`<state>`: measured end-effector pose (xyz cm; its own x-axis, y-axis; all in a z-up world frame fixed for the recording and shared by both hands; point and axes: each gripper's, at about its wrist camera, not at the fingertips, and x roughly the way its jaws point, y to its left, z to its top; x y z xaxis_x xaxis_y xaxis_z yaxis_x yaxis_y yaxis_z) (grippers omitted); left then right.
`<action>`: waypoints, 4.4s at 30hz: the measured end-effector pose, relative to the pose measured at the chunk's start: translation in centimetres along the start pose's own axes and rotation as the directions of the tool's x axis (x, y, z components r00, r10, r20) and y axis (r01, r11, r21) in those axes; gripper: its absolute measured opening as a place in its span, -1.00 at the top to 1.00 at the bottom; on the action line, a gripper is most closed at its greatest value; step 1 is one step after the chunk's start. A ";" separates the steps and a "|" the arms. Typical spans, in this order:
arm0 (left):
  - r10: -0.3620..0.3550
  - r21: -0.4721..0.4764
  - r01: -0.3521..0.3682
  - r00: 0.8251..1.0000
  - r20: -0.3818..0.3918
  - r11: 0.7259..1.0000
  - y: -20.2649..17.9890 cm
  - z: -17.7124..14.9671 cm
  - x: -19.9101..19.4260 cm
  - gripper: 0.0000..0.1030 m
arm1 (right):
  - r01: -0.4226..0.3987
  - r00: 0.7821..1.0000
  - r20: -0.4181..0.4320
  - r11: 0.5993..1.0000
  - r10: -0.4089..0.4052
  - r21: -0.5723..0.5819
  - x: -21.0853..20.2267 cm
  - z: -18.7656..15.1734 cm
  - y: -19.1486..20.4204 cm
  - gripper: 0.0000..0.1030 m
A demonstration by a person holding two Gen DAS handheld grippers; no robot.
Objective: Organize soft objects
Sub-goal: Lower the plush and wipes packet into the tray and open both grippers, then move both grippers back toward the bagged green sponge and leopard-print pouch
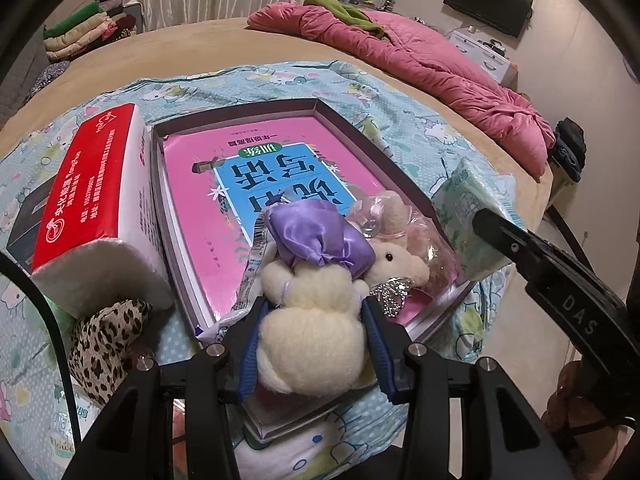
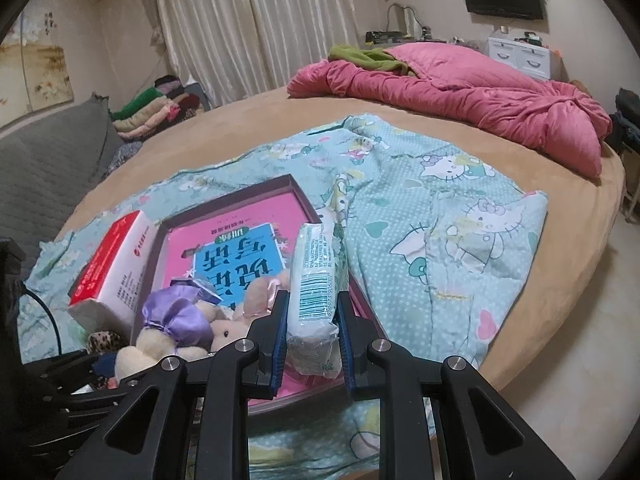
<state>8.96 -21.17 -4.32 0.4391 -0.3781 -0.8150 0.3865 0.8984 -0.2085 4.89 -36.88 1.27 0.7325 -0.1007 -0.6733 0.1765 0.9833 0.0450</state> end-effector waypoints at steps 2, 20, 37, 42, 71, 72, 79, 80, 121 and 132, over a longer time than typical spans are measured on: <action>0.000 -0.001 0.000 1.000 0.001 1.000 0.0 0.0 0.0 0.10 | 0.015 1.000 -0.002 1.000 -0.015 -0.012 0.3 0.0 0.1 0.55; 0.003 -0.014 -0.003 1.000 -0.001 1.000 0.3 0.3 0.5 0.09 | 0.068 0.997 -0.033 0.997 -0.070 -0.048 2.7 -0.2 -0.2 0.53; -0.001 -0.019 0.001 1.000 -0.004 1.000 0.3 0.3 0.3 0.09 | 0.057 0.998 -0.022 0.997 -0.058 -0.049 3.7 -0.2 -0.1 0.44; -0.008 -0.025 0.008 1.000 -0.006 1.000 0.4 0.3 0.2 0.09 | 0.029 0.999 -0.014 0.999 -0.030 -0.046 3.3 -0.2 0.3 0.26; -0.046 -0.032 0.046 0.999 -0.001 0.998 0.6 0.3 -1.1 -0.10 | 0.017 0.997 0.073 0.999 -0.020 0.040 -0.3 0.4 -0.6 -0.22; -0.046 -0.028 0.046 0.999 0.002 0.999 0.6 0.3 -1.3 -0.12 | 0.015 0.997 0.076 0.999 -0.018 0.042 -0.4 0.5 -0.6 -0.23; -0.042 -0.024 0.042 0.999 0.009 0.999 0.7 0.4 -1.9 -0.18 | 0.020 0.997 0.078 0.999 -0.023 0.035 -1.1 0.7 -0.3 -0.24; -0.043 -0.025 0.043 0.999 0.010 0.999 0.8 0.4 -1.9 -0.18 | 0.021 0.997 0.079 0.999 -0.024 0.034 -1.1 0.7 -0.2 -0.24; 0.080 -0.060 -0.073 0.990 0.114 0.995 4.5 -0.3 -10.6 -0.56 | 0.020 0.991 0.134 0.997 -0.011 -0.071 -5.8 2.2 5.7 -0.54; 0.159 -0.174 -0.129 0.972 0.172 0.976 10.8 -0.1 -15.7 -0.57 | -0.023 0.990 0.137 0.992 0.039 -0.121 -6.8 2.5 8.7 -0.55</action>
<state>6.13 -5.49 6.16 0.6280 -0.2633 -0.7323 0.1793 0.9647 -0.1930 3.10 -27.98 8.03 0.8219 -0.0817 -0.5638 0.0792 0.9964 -0.0289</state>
